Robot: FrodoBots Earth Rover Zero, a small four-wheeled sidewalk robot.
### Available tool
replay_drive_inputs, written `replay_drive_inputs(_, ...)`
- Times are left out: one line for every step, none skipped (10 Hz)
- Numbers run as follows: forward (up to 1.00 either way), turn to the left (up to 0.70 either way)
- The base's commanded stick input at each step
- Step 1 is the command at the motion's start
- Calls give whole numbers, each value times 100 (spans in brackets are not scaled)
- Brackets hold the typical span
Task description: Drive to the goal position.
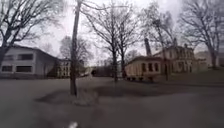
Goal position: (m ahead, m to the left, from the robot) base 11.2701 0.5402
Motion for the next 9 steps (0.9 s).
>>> replay_drive_inputs(100, -40)
replay_drive_inputs(100, -40)
replay_drive_inputs(100, -40)
replay_drive_inputs(100, -40)
replay_drive_inputs(100, -40)
replay_drive_inputs(100, -31)
replay_drive_inputs(100, 0)
replay_drive_inputs(100, 0)
replay_drive_inputs(100, 0)
